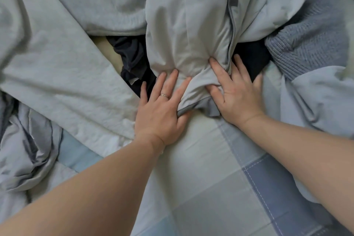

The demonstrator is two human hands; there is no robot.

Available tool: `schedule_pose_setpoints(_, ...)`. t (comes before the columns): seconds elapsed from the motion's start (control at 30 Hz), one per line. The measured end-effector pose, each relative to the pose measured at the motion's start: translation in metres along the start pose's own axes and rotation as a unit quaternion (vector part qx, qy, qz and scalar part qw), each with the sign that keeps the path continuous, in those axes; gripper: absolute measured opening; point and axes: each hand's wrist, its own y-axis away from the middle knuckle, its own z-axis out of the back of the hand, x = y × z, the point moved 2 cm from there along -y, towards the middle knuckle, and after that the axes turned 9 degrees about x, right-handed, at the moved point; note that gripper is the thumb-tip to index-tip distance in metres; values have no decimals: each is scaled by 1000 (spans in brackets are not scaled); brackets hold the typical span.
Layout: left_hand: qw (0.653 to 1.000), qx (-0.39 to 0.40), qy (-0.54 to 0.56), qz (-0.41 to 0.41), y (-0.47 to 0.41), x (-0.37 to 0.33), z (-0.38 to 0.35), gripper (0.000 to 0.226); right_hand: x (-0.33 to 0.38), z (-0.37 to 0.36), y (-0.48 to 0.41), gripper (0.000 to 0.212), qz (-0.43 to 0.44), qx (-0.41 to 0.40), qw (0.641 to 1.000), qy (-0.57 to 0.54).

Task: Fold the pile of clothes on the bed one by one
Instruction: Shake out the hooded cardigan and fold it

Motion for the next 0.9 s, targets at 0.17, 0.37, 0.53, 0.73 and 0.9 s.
schedule_pose_setpoints(0.17,1000,6,4,-3,-2,1,2,64,5,20,-5,67,-38,109,993,25)
schedule_pose_setpoints(0.37,998,12,49,-29,77,-22,16,58,32,85,72,93,-44,181,982,38)
schedule_pose_setpoints(0.53,972,83,212,-52,200,-72,64,35,50,133,201,81,-51,253,966,19)
schedule_pose_setpoints(0.73,915,255,295,102,395,-161,153,16,74,226,389,76,-29,428,903,-29)
schedule_pose_setpoints(0.9,889,227,375,130,493,-222,279,15,93,334,495,51,-29,356,929,-96)
